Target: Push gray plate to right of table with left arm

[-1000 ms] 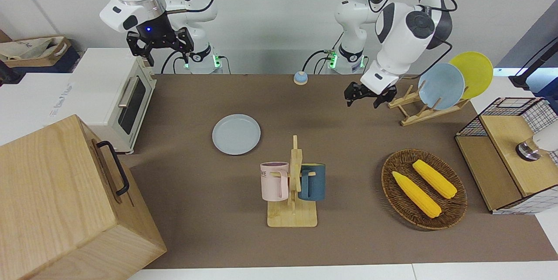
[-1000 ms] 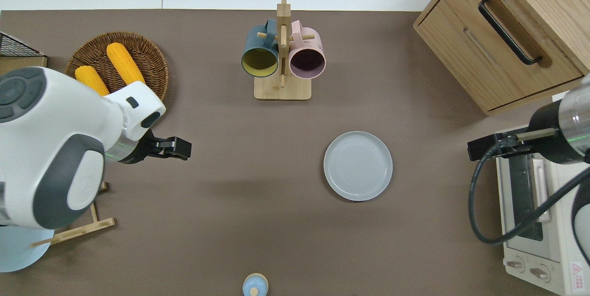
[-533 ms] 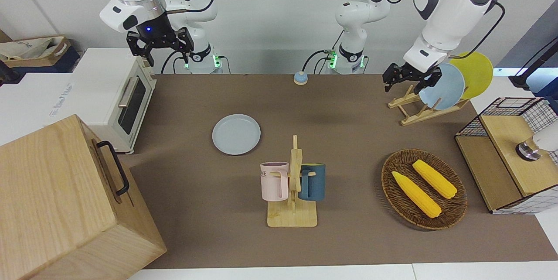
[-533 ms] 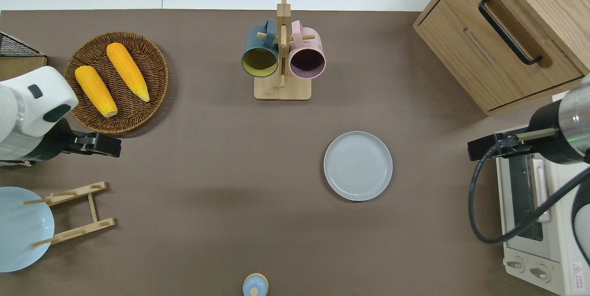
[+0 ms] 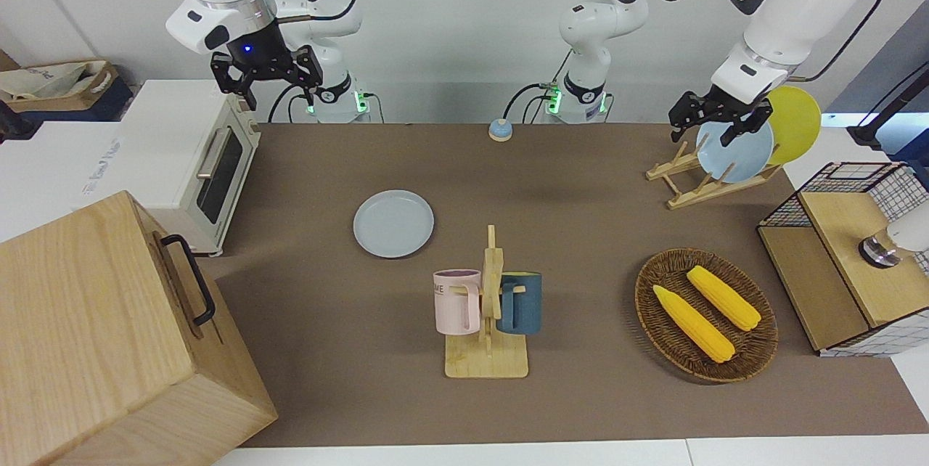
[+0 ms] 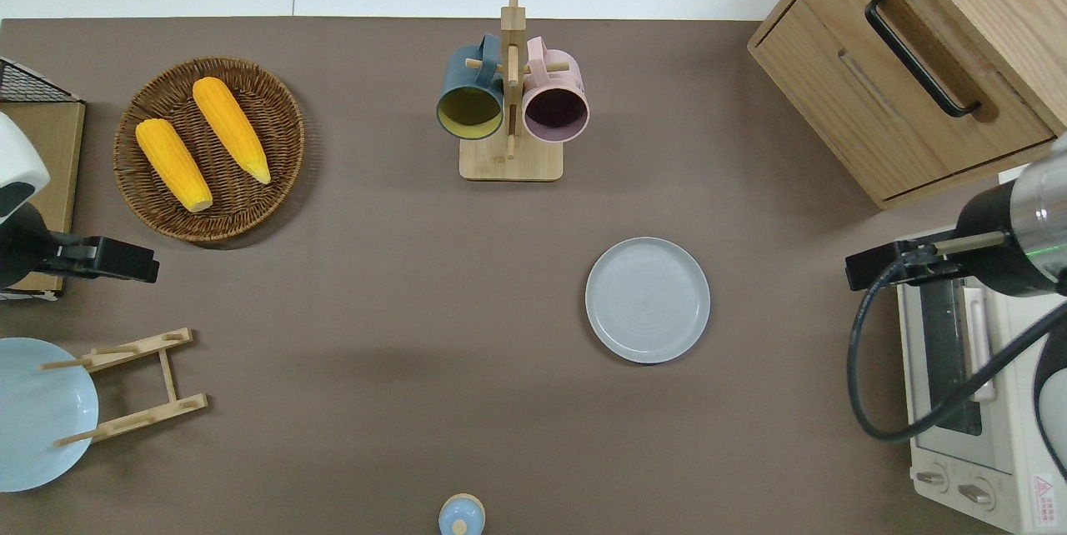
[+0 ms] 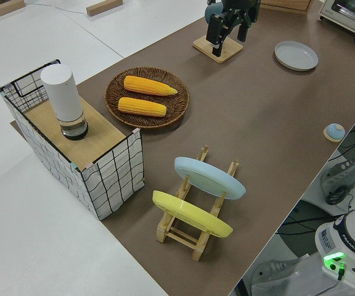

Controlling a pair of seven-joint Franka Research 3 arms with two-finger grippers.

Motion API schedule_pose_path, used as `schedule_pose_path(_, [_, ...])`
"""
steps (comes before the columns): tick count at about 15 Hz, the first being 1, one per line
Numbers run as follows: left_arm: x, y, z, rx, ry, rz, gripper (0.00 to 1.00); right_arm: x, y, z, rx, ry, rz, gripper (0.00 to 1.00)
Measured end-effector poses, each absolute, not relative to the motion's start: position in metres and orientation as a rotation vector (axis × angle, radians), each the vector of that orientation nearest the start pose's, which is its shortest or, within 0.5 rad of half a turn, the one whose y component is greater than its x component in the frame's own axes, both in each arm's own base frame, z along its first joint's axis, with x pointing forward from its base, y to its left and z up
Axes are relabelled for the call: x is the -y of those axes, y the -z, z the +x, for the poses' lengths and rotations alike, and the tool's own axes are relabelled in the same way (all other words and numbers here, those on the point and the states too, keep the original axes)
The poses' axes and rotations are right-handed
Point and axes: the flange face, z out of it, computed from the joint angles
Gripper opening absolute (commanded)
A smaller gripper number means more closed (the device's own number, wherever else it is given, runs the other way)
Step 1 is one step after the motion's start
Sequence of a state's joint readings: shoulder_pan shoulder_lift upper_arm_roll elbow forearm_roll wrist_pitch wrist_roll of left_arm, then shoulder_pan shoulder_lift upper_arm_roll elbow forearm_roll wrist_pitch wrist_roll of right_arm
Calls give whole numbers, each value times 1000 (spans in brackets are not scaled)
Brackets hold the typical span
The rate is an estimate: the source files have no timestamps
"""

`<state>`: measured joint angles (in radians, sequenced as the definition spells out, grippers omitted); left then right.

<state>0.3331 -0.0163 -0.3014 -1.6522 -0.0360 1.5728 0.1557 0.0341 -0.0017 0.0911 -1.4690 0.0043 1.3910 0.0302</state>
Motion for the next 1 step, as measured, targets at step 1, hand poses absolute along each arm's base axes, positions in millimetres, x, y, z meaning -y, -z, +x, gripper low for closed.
schedule_pose_path(1, [-14,-596,547,-190,-96,-3171,993,-67,-657,531,150,-120,-3138,983])
